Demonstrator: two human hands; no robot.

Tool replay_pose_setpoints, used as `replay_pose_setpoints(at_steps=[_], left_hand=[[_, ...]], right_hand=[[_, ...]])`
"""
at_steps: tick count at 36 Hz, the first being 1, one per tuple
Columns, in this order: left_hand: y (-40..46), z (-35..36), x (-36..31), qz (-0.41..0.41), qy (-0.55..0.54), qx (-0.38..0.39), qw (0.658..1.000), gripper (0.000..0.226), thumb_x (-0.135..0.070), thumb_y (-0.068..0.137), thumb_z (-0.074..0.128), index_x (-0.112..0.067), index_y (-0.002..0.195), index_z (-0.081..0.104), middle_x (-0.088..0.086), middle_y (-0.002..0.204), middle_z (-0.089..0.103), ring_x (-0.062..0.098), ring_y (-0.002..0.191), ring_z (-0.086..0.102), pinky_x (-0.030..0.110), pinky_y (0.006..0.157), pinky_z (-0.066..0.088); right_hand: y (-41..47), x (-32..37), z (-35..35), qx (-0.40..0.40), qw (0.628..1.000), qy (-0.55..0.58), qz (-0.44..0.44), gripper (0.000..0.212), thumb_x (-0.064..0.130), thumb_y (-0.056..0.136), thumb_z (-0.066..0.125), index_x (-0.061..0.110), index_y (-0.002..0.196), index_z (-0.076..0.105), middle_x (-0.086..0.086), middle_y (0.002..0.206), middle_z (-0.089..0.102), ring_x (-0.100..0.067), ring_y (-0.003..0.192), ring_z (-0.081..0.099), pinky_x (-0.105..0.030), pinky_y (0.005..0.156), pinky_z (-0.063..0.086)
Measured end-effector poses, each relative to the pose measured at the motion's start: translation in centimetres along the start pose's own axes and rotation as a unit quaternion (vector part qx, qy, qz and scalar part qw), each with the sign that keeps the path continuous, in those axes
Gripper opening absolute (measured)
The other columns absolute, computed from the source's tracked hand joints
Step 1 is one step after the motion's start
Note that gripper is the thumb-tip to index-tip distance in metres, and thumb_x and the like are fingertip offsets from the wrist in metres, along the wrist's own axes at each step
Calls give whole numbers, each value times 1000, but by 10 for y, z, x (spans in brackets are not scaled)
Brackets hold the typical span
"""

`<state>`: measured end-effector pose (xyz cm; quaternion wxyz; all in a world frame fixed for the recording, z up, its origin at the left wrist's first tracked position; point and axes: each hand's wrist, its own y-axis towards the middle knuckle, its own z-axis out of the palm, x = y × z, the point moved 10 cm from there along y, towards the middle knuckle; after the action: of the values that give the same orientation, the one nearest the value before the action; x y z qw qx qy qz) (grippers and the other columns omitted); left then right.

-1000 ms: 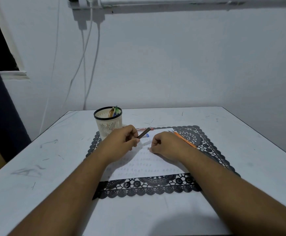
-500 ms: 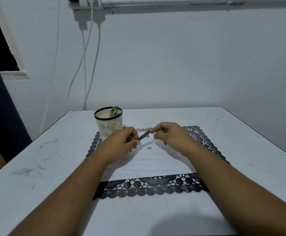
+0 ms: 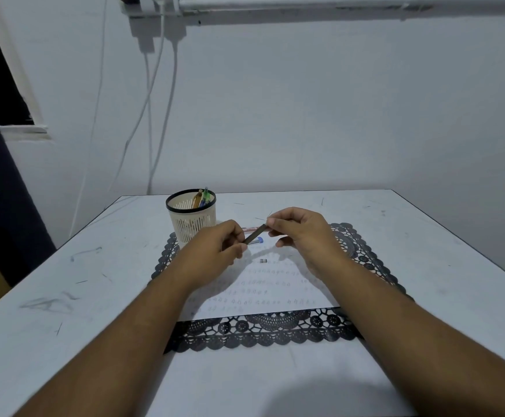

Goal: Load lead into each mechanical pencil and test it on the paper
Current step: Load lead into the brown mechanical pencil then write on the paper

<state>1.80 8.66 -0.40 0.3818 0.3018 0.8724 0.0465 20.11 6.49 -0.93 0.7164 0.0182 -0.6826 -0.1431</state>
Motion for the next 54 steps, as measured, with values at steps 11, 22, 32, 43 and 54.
replay_pose_setpoints(at_steps=[11, 22, 32, 43, 54], left_hand=[[1, -3, -2, 10, 21, -9, 1000, 10, -23, 99, 67, -30, 94, 63, -10, 82, 73, 4, 72, 65, 22, 67, 50], [1, -7, -8, 29, 78, -30, 996, 7, -25, 99, 68, -29, 98, 62, -10, 86, 70, 9, 78, 65, 41, 76, 57], [0, -9, -18, 44, 129, -38, 990, 6, -28, 100, 66, -26, 103, 62, -12, 90, 68, 8, 83, 63, 39, 77, 55], [-2, -12, -15, 24, 120, -46, 991, 4, -28, 100, 65, -26, 103, 62, -12, 90, 70, 10, 83, 64, 40, 77, 55], [-3, -14, -13, 16, 131, -43, 990, 3, -30, 100, 66, -29, 101, 63, -13, 89, 69, 8, 82, 63, 36, 74, 53]], right_hand=[[0, 5, -2, -7, 998, -56, -22, 8, 14, 90, 81, 6, 92, 78, -8, 88, 80, -18, 82, 73, -30, 67, 56], [0, 3, -4, -23, 996, -83, -24, 12, 19, 93, 79, 8, 92, 77, -6, 85, 80, -17, 79, 74, -29, 64, 56], [-2, -8, -4, -28, 999, -21, 26, 24, 23, 94, 78, 0, 93, 75, -10, 84, 79, -20, 77, 72, -30, 64, 56], [-4, 11, -3, -26, 987, -140, -70, 16, 24, 95, 77, 11, 86, 77, -3, 83, 79, -17, 76, 72, -33, 67, 57], [-2, 25, 2, -4, 945, -293, -146, 8, 20, 95, 76, 20, 91, 82, 13, 81, 76, -3, 81, 68, -16, 72, 49]])
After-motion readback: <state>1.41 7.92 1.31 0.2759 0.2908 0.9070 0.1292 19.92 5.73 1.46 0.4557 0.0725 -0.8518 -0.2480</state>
